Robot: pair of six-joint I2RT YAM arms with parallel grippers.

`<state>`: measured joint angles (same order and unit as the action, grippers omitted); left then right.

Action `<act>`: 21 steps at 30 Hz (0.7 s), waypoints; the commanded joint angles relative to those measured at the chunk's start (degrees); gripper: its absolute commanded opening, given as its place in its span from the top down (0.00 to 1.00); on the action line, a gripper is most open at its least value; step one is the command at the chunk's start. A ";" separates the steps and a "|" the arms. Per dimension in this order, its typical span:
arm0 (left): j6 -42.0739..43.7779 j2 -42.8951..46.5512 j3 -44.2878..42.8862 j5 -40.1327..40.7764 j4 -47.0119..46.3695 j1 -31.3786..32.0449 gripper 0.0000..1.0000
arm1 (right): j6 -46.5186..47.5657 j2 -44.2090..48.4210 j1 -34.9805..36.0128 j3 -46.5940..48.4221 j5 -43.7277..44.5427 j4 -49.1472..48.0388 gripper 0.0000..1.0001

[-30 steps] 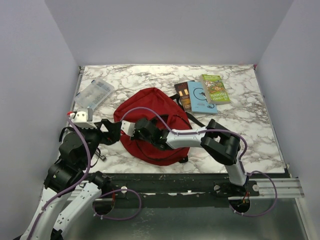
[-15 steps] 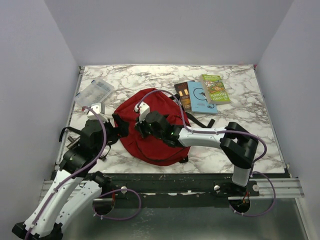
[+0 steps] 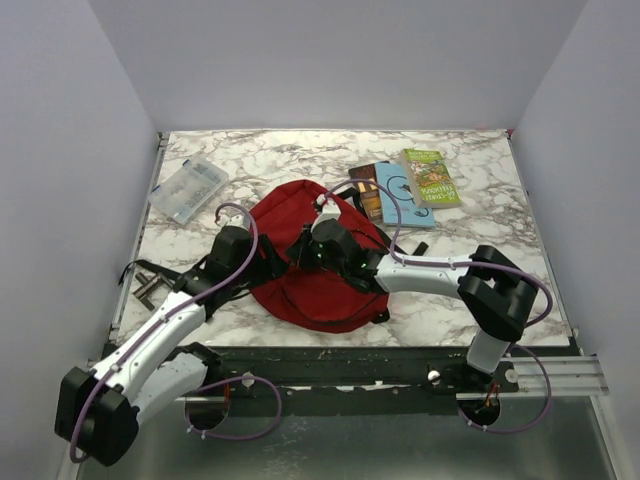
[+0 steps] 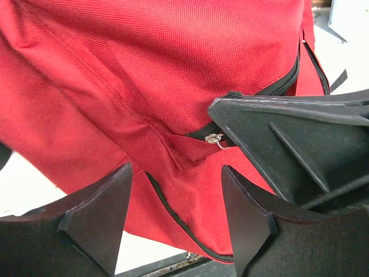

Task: Pack the student bag
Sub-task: Zip the student bag at the center of the board.

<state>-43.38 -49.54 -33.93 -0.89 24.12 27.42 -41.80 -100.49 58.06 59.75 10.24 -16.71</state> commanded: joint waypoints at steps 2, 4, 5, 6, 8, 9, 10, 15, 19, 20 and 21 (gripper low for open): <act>-2.40 -8.35 0.01 -9.35 -9.14 -1.85 0.39 | -6.34 2.49 -0.49 2.32 4.92 2.00 0.99; -2.12 -11.79 -0.31 -12.04 -11.18 -2.28 0.39 | -6.44 3.09 -0.49 0.94 3.98 -0.64 1.00; -1.83 -13.27 -0.93 -12.87 -11.57 -2.29 0.39 | -6.97 3.25 -0.49 0.46 3.69 -1.62 0.99; -1.72 -14.90 -1.55 -13.62 -11.62 -2.28 0.39 | -7.24 3.30 -0.49 0.49 3.13 -2.13 0.99; -2.17 -17.15 -1.73 -14.96 -11.59 -2.30 0.41 | -7.65 3.41 -0.47 0.67 2.46 -2.45 0.99; -2.81 -17.59 -1.25 -15.63 -11.56 -2.28 0.41 | -7.99 3.44 -0.47 0.63 2.58 -2.75 0.99; -3.58 -17.49 -0.05 -16.10 -12.18 -2.20 0.41 | -8.28 3.38 -0.49 0.55 2.71 -2.88 0.99; -4.73 -12.99 5.99 -16.39 -13.57 -2.02 0.29 | -8.26 2.80 -0.49 2.04 3.34 -1.00 0.99; -5.14 -8.99 8.77 -16.93 -13.74 -1.94 0.14 | -8.49 3.01 -0.47 1.37 3.65 -2.08 1.00; -5.13 -7.94 9.27 -16.83 -13.79 -1.93 0.13 | -8.44 2.80 -0.42 1.83 3.52 -1.37 1.00; -4.96 -7.53 9.71 -16.66 -14.05 -1.93 0.12 | -8.52 2.87 -0.50 1.95 3.21 -1.19 0.99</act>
<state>-47.81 -60.51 -26.24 -15.94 10.83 25.26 -49.08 -99.70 57.41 59.79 12.40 -15.33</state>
